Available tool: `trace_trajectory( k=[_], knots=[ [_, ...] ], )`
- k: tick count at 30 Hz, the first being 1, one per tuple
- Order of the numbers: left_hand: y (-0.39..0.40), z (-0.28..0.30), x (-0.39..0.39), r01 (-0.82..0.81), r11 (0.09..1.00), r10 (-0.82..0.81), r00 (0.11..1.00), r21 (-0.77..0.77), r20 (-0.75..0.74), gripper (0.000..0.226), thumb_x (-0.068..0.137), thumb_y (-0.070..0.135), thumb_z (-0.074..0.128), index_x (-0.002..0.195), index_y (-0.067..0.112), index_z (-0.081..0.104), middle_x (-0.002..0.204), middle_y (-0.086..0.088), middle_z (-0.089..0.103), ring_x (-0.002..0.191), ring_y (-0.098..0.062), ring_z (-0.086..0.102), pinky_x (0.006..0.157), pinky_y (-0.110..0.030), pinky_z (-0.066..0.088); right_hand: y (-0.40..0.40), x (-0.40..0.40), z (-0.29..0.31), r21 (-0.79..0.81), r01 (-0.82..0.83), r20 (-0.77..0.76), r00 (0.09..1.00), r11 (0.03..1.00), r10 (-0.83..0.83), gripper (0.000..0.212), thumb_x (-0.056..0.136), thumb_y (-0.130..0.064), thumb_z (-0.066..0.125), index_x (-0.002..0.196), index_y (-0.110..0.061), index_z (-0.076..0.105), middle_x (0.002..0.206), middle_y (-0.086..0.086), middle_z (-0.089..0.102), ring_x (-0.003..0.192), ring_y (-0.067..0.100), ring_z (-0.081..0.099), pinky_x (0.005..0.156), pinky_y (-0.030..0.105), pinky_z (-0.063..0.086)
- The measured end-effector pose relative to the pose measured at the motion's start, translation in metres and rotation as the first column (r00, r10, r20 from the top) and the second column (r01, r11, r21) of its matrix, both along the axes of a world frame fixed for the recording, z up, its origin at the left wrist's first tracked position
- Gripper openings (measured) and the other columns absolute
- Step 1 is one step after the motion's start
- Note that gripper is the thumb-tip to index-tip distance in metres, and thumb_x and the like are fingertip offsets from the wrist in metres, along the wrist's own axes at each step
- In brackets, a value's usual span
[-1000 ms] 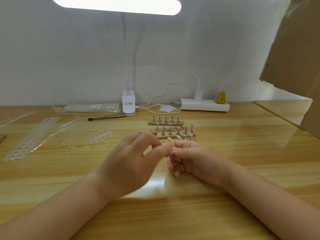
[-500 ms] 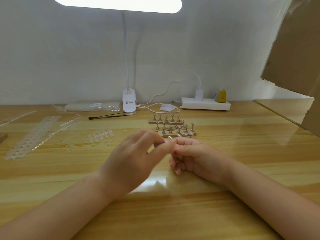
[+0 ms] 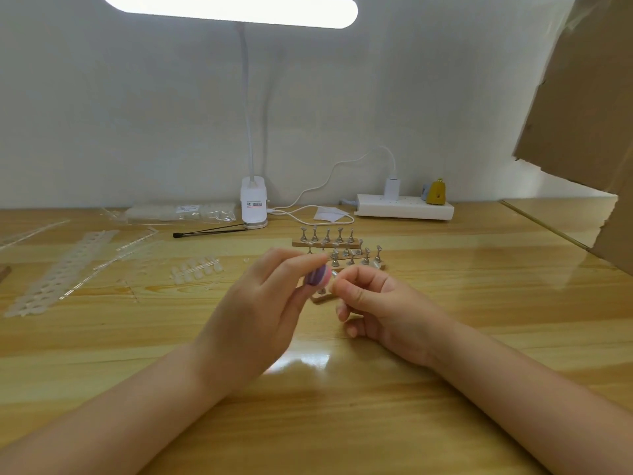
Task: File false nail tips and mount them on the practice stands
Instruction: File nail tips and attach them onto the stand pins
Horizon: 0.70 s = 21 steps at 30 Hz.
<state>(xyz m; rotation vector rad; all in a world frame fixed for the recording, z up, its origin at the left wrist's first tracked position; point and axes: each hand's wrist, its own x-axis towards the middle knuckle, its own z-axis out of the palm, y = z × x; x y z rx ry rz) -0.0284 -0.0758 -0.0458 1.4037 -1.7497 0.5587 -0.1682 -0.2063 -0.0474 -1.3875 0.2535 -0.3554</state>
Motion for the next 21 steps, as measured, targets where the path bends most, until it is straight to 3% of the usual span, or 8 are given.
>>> trace_trajectory(
  k=[3, 6, 10, 12, 16, 21],
  knots=[
    [-0.002, -0.002, -0.004, 0.076, 0.997, -0.076, 0.997, 0.027, -0.016, 0.027, 0.093, 0.009, 0.056, 0.119, 0.003, 0.061, 0.106, -0.008, 0.061, 0.097, -0.013, 0.059, 0.089, -0.021, 0.048, -0.001, -0.001, -0.001, 0.013, 0.000, 0.012, 1.000, 1.000, 0.000, 0.010, 0.074, -0.026, 0.069, 0.078, -0.018, 0.065, 0.068, -0.005, 0.064, 0.061, 0.008, 0.056, 0.053, 0.022, 0.047],
    [-0.001, -0.006, 0.003, -0.022, 0.996, 0.024, 0.999, 0.081, -0.029, 0.027, 0.090, 0.006, 0.060, 0.116, 0.000, 0.064, 0.104, -0.010, 0.063, 0.094, -0.018, 0.062, 0.082, -0.031, 0.052, -0.002, 0.000, -0.001, 0.030, 0.003, 0.023, 1.000, 1.000, -0.004, 0.009, 0.077, -0.024, 0.066, 0.081, -0.016, 0.064, 0.072, -0.005, 0.066, 0.062, 0.008, 0.056, 0.052, 0.022, 0.047],
    [-0.001, -0.003, -0.001, 0.047, 0.998, -0.048, 0.998, -0.037, -0.034, 0.027, 0.092, 0.008, 0.058, 0.119, 0.003, 0.061, 0.105, -0.008, 0.061, 0.094, -0.015, 0.061, 0.086, -0.025, 0.050, -0.001, 0.000, -0.002, 0.017, 0.006, 0.008, 1.000, 1.000, -0.006, 0.011, 0.078, -0.025, 0.066, 0.083, -0.015, 0.063, 0.069, -0.006, 0.064, 0.061, 0.007, 0.056, 0.052, 0.022, 0.047],
    [-0.002, -0.004, -0.005, 0.074, 0.997, -0.073, 0.997, -0.022, 0.023, 0.026, 0.093, 0.009, 0.055, 0.118, 0.006, 0.060, 0.102, -0.009, 0.061, 0.093, -0.016, 0.060, 0.087, -0.024, 0.049, 0.000, -0.001, -0.002, 0.014, 0.001, 0.009, 1.000, 1.000, -0.001, 0.009, 0.079, -0.023, 0.064, 0.083, -0.015, 0.063, 0.069, -0.006, 0.064, 0.061, 0.008, 0.055, 0.053, 0.021, 0.047],
    [0.000, -0.006, 0.006, -0.114, 0.992, 0.110, 0.992, 0.056, 0.060, 0.026, 0.086, -0.001, 0.065, 0.112, -0.001, 0.066, 0.098, -0.014, 0.064, 0.087, -0.028, 0.064, 0.076, -0.042, 0.055, 0.000, 0.000, 0.000, 0.059, 0.007, 0.010, 1.000, 0.998, -0.008, 0.011, 0.079, -0.020, 0.062, 0.085, -0.012, 0.060, 0.068, -0.006, 0.064, 0.059, 0.008, 0.055, 0.050, 0.022, 0.046],
    [-0.001, -0.004, -0.003, 0.016, 0.997, 0.000, 0.975, -0.071, 0.222, 0.022, 0.094, 0.012, 0.059, 0.116, 0.012, 0.055, 0.094, -0.009, 0.064, 0.085, -0.018, 0.061, 0.082, -0.027, 0.050, 0.000, -0.002, 0.002, 0.025, -0.051, -0.003, 0.999, 0.998, 0.051, 0.006, 0.084, -0.018, 0.061, 0.083, -0.013, 0.062, 0.066, -0.003, 0.061, 0.059, 0.009, 0.054, 0.051, 0.021, 0.045]
  ],
)
